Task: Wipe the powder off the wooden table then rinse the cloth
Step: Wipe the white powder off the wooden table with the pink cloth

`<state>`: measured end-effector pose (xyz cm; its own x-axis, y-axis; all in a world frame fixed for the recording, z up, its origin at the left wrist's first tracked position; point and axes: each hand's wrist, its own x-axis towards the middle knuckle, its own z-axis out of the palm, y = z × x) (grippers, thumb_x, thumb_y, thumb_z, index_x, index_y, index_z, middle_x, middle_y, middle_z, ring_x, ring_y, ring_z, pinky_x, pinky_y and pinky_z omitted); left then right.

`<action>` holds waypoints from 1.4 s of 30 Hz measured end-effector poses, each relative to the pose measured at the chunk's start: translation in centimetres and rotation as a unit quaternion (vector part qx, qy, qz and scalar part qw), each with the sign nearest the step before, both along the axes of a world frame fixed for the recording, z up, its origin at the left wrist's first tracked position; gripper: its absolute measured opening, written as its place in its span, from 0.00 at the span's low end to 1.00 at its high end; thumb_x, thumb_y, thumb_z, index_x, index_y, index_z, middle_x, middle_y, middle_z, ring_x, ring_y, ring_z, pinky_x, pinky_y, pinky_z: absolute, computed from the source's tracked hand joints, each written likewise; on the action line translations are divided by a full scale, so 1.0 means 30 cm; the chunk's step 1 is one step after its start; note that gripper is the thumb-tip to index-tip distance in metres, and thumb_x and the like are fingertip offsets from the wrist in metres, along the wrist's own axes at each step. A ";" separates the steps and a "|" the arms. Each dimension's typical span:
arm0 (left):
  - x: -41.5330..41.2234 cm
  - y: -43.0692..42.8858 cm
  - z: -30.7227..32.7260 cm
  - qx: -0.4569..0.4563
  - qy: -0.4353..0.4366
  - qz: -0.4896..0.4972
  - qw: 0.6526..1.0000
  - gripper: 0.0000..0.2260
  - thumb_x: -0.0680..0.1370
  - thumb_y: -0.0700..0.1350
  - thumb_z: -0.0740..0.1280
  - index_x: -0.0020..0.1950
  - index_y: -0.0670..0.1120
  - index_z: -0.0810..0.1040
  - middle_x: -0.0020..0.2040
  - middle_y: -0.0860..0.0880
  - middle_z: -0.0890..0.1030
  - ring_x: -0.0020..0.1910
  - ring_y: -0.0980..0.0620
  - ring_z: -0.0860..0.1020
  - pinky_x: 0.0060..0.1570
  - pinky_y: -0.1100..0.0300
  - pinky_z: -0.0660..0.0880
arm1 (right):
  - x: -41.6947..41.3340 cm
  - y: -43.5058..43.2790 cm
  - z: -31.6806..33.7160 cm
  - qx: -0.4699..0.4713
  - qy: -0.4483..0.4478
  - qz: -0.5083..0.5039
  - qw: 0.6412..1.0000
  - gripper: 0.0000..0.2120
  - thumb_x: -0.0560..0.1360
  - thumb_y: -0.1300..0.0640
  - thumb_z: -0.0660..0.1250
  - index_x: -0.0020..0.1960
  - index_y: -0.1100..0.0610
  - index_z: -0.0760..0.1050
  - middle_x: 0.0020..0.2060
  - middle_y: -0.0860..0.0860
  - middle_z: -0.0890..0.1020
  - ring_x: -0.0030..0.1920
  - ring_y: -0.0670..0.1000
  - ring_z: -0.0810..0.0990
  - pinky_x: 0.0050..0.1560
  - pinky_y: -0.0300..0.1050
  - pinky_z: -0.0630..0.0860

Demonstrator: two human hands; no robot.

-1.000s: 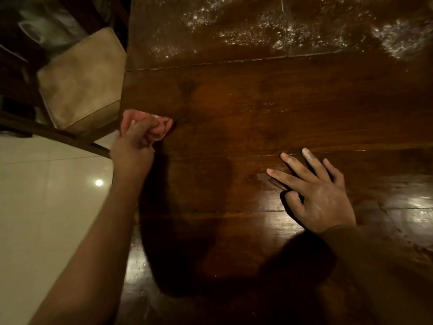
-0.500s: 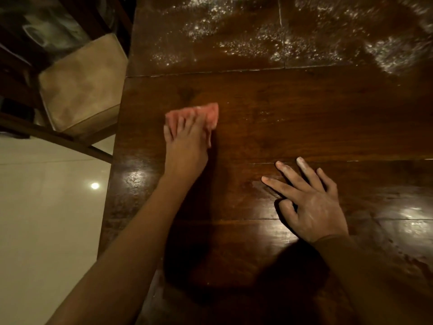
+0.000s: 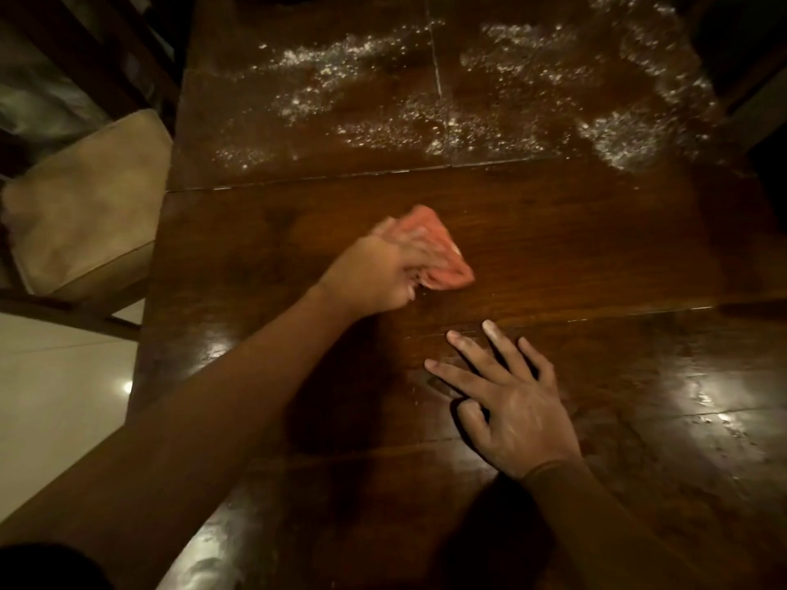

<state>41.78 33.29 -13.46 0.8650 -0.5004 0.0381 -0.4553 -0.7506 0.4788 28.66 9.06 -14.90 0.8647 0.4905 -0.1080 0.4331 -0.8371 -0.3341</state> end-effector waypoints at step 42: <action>-0.076 0.035 -0.024 -0.049 0.051 0.006 0.997 0.24 0.74 0.38 0.71 0.65 0.61 0.76 0.69 0.62 0.72 0.75 0.57 0.62 0.77 0.42 0.51 | 0.032 0.011 -0.009 -0.025 0.019 -0.203 0.979 0.30 0.76 0.44 0.53 0.78 0.33 0.56 0.81 0.41 0.50 0.81 0.42 0.42 0.77 0.53 0.41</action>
<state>39.51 34.34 -14.18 0.8723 -0.4889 -0.0016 -0.3926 -0.7024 0.5936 29.61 9.40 -15.16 0.9822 0.1012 -0.1579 0.0503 -0.9533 -0.2979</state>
